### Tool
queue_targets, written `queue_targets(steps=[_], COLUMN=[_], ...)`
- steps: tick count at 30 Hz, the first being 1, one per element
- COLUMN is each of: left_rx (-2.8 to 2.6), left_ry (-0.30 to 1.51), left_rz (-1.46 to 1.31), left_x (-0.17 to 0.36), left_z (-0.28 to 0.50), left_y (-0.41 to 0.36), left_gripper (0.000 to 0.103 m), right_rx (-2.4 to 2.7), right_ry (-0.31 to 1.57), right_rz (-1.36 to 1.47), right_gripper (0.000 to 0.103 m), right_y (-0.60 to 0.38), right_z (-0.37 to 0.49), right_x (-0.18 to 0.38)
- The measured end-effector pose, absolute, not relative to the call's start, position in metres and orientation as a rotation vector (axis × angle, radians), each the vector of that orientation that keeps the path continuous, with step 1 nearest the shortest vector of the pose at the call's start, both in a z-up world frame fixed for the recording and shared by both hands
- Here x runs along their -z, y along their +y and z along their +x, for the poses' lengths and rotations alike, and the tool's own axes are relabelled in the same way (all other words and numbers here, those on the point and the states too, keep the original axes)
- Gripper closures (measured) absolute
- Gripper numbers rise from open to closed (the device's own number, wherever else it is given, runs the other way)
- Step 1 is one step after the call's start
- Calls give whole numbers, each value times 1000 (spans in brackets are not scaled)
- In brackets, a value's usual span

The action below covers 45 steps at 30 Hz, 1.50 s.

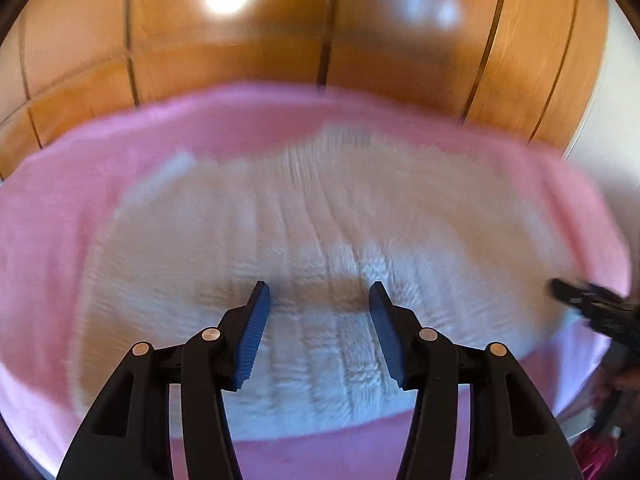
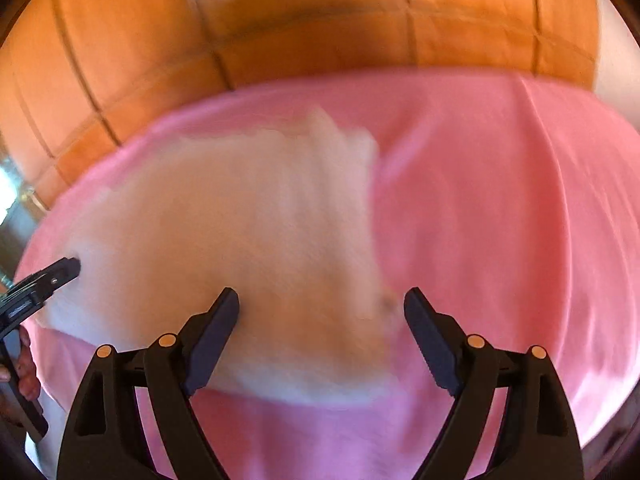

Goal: Fold small clothes
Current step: 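Lay the sweater back flat on the bed and open both grippers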

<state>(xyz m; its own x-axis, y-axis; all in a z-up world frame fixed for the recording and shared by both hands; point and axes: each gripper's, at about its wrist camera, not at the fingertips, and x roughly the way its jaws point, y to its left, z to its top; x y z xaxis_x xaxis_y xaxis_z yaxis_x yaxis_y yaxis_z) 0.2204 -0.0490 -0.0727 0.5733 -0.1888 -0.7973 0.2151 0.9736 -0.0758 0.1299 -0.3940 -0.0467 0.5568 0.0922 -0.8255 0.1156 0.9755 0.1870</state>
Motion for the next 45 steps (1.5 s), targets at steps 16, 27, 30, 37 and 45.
queue_targets(steps=[16, 27, 30, 37, 45], left_rx=[185, 206, 209, 210, 212], left_ry=[837, 853, 873, 899, 901], left_rz=[42, 64, 63, 73, 55], left_x=[41, 45, 50, 60, 64], left_z=[185, 181, 184, 190, 192], left_y=[-58, -74, -75, -77, -75], left_gripper=[50, 50, 50, 50, 46], right_rx=[-124, -205, -208, -329, -429], right_ry=[888, 891, 936, 1001, 1013], right_rz=[406, 486, 484, 516, 615], right_gripper=[14, 14, 14, 13, 21], right_y=[-429, -443, -445, -446, -446], right_z=[124, 200, 220, 205, 144], right_x=[28, 28, 40, 57, 59])
